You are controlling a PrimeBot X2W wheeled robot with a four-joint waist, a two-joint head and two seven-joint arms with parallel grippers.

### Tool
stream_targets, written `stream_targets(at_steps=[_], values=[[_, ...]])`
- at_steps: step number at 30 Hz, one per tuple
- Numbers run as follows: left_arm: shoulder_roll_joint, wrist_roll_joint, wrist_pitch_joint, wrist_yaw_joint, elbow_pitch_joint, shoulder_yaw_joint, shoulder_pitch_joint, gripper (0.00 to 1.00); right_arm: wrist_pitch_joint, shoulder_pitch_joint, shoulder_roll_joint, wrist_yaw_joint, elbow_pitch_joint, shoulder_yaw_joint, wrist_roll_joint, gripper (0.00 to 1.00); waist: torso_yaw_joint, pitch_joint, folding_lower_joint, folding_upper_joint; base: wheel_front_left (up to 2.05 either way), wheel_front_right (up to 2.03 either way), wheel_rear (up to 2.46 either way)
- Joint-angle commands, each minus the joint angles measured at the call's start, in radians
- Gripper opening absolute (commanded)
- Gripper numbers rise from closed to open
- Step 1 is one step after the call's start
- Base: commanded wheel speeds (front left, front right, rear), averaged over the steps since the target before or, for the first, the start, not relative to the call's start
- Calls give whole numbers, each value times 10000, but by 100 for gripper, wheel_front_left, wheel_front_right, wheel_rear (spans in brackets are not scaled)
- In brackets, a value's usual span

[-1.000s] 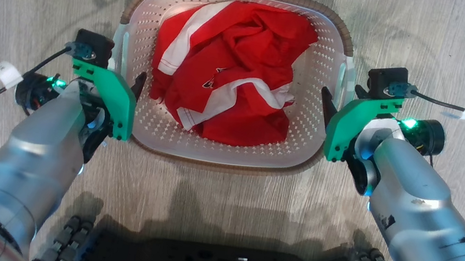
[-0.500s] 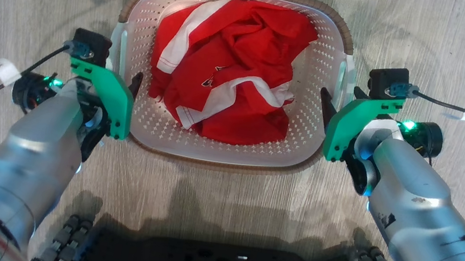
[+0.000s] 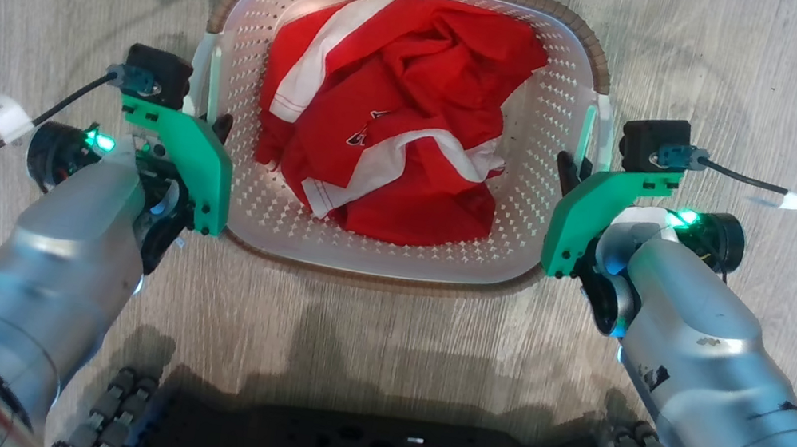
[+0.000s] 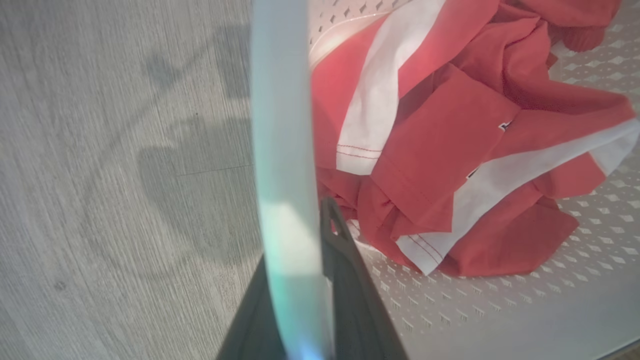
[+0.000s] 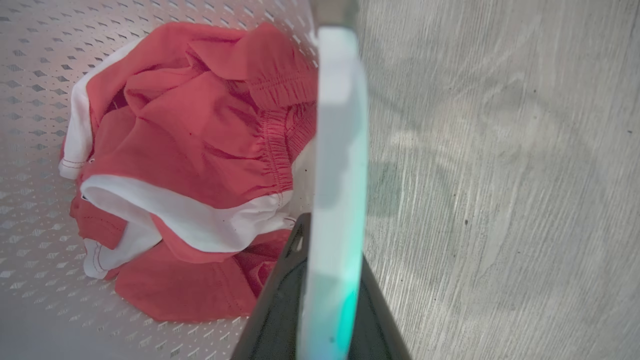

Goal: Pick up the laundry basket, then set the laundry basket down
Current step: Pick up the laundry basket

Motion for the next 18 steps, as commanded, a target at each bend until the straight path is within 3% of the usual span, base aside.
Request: stream_targets(at_steps=[1, 18], values=[[391, -39, 34, 10, 22, -64, 182, 0, -23, 356, 53, -17, 66, 248, 48, 0, -6, -25, 0, -1, 0, 0, 0], [899, -1112, 1036, 10, -916, -1239, 675, 0, 948, 426, 53, -17, -198, 1309, 1160, 0, -111, -1027, 0, -1, 0, 0, 0]])
